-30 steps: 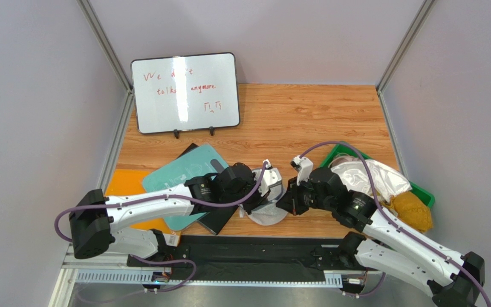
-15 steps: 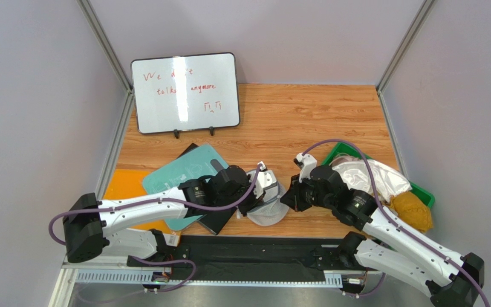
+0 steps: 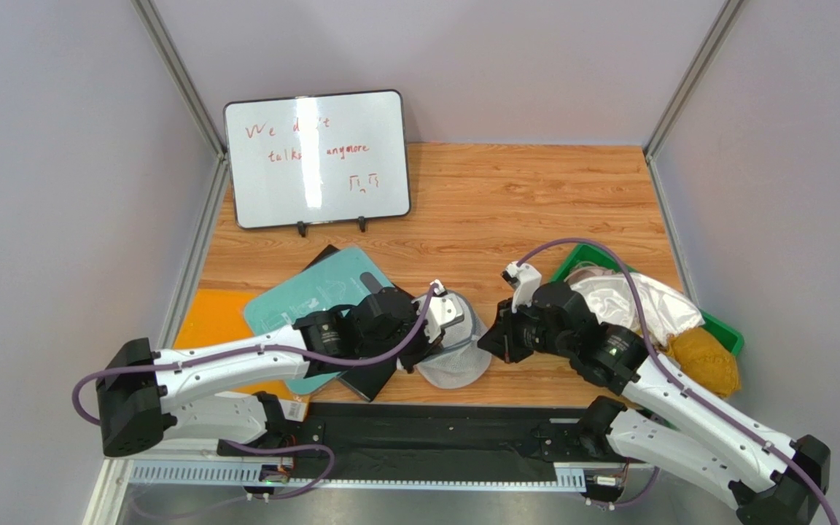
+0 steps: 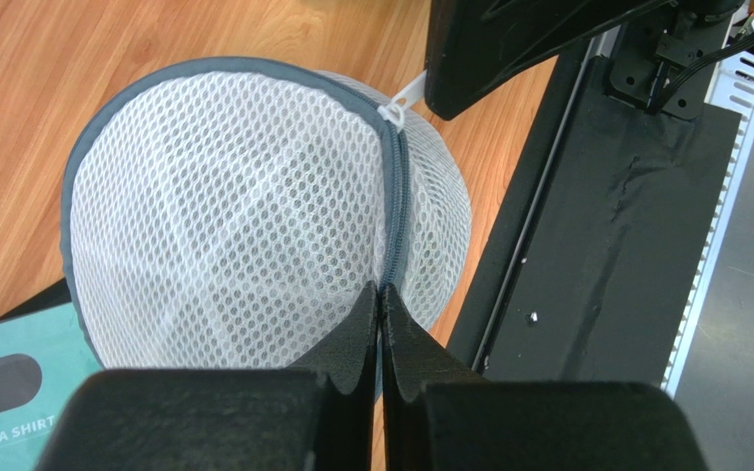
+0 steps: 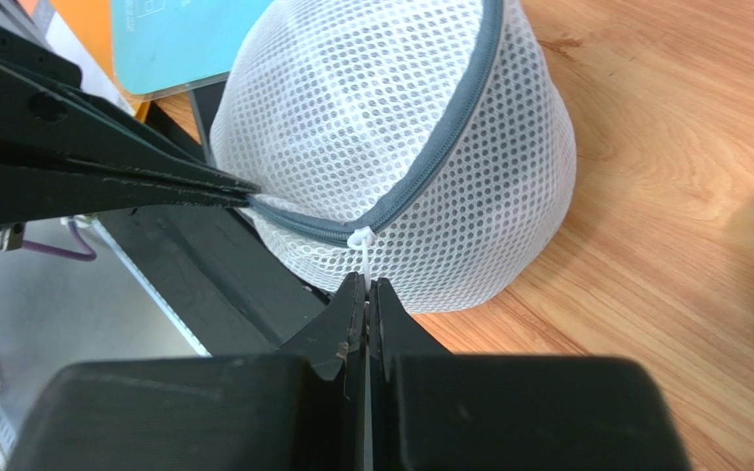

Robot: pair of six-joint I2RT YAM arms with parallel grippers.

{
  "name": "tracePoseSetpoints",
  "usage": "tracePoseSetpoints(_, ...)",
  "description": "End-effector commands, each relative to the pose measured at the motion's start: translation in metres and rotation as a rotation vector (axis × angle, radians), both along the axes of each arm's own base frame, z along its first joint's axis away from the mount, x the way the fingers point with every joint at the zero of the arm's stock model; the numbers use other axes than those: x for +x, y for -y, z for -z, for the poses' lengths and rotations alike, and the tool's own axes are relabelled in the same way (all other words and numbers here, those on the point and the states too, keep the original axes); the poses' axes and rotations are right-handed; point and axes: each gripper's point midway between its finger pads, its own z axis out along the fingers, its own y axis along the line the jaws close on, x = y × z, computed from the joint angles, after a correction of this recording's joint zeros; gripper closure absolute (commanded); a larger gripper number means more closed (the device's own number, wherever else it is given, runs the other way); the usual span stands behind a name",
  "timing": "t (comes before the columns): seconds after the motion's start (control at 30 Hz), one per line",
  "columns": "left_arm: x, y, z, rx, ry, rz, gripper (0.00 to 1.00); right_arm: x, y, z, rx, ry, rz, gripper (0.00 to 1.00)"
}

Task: Unzip the laundry bag and remove the bra
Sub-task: Unzip the laundry bag at the center of the board.

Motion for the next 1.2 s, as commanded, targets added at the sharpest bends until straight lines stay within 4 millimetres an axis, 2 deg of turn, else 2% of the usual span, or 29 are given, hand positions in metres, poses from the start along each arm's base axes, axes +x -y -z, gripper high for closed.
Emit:
tracePoseSetpoints(0.0,-0.003,-0.019,0.006,0.043,0.01,-0.025,1.0,-0.003,-0.012,-0.022,0.08,0.034,-0.037,1.0)
tracePoseSetpoints(0.03,-0.004,-0.021,0.006,0.045,0.006,-0.027,0.99,-0.006,-0.015,-0.02,0.084,0.028,-0.049,1.0)
tracePoseSetpoints(0.1,-0.006,-0.025,0.003,0.034,0.008,-0.029,0.89,-0.009,-0.019,-0.017,0.096,0.014,-0.059,1.0)
tracePoseSetpoints(0.13,-0.007,-0.028,0.002,0.038,0.004,-0.032,0.74,-0.013,-0.022,-0.017,0.103,0.012,-0.075,1.0)
tracePoseSetpoints(0.23,-0.009,-0.031,-0.009,0.014,0.011,-0.029,0.49,-0.021,-0.034,-0.022,0.146,0.007,-0.108,1.0)
tracePoseSetpoints(0.33,-0.013,-0.029,-0.025,-0.035,0.017,-0.009,0.35,-0.024,-0.041,-0.029,0.166,0.015,-0.128,1.0)
tracePoseSetpoints(0.47,-0.017,-0.018,-0.046,-0.107,0.021,0.026,0.33,-0.029,-0.048,-0.031,0.175,0.012,-0.149,1.0)
tracePoseSetpoints(0.57,-0.018,-0.009,-0.051,-0.133,0.016,0.051,0.32,-0.032,-0.052,-0.03,0.176,0.009,-0.159,1.0)
tracePoseSetpoints(0.7,-0.017,0.003,-0.04,-0.107,-0.004,0.06,0.32,-0.034,-0.054,-0.032,0.178,0.01,-0.164,1.0)
tracePoseSetpoints(0.8,-0.017,0.011,-0.039,-0.12,-0.005,0.074,0.32,-0.036,-0.055,-0.033,0.179,0.013,-0.168,1.0)
tracePoseSetpoints(0.97,-0.012,0.017,-0.032,-0.101,-0.003,0.065,0.33,-0.036,-0.054,-0.036,0.181,0.02,-0.171,1.0)
tracePoseSetpoints(1.07,-0.011,0.017,-0.028,-0.09,-0.008,0.063,0.39,-0.036,-0.053,-0.035,0.172,0.02,-0.168,1.0)
tracePoseSetpoints(1.1,-0.012,0.018,-0.026,-0.086,-0.011,0.066,0.5,-0.035,-0.053,-0.035,0.171,0.022,-0.168,1.0)
tracePoseSetpoints(1.17,-0.012,0.018,-0.022,-0.077,-0.019,0.062,0.59,-0.035,-0.053,-0.034,0.166,0.022,-0.166,1.0)
